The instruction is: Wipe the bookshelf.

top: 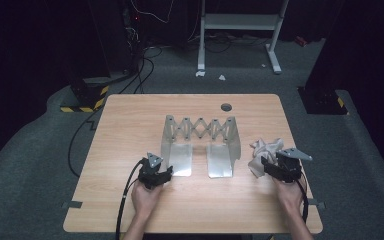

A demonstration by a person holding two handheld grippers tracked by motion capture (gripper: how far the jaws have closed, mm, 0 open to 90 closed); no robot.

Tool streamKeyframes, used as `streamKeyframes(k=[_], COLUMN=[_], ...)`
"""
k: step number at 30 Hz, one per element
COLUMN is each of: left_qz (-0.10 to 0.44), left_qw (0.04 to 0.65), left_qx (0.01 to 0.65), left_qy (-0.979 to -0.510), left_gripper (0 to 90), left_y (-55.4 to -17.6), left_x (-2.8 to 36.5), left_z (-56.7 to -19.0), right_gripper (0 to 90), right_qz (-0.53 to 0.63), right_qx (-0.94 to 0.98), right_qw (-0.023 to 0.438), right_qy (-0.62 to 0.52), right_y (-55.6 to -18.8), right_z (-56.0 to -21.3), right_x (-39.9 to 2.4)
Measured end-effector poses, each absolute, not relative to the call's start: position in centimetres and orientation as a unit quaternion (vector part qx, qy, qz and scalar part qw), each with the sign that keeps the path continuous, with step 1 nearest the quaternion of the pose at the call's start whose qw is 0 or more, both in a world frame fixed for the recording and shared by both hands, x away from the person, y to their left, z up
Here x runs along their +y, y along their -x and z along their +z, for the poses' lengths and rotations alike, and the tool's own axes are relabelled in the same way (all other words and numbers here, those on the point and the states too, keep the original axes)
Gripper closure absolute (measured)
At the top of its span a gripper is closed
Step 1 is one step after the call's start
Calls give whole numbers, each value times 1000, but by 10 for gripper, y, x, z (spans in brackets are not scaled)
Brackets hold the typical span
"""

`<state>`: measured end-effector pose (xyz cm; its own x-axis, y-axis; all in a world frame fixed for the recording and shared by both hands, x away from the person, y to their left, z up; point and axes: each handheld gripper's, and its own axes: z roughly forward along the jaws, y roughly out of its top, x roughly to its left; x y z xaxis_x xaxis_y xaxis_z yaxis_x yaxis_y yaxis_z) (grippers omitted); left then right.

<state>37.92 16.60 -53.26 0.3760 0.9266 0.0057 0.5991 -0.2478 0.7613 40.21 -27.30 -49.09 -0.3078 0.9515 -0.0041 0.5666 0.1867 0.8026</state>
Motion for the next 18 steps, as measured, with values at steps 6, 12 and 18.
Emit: streamKeyframes(k=[6,12,18], left_qz=[235,234,233], left_qw=[349,352,355], left_qx=[505,505,504], left_qy=[-753,-753,-752], left_gripper=[446,508,559], left_y=[-379,-379,-379], left_x=[166,166,166], left_z=[-532,-532,-532], right_gripper=[361,491,737], right_qz=[343,315,309], right_qx=[729,741,752], right_qw=[251,223,234], right_qy=[-536,-550,-533], right_y=[-429,-441,-434], right_z=[-497,-516,-518], right_x=[-276,-274,-269])
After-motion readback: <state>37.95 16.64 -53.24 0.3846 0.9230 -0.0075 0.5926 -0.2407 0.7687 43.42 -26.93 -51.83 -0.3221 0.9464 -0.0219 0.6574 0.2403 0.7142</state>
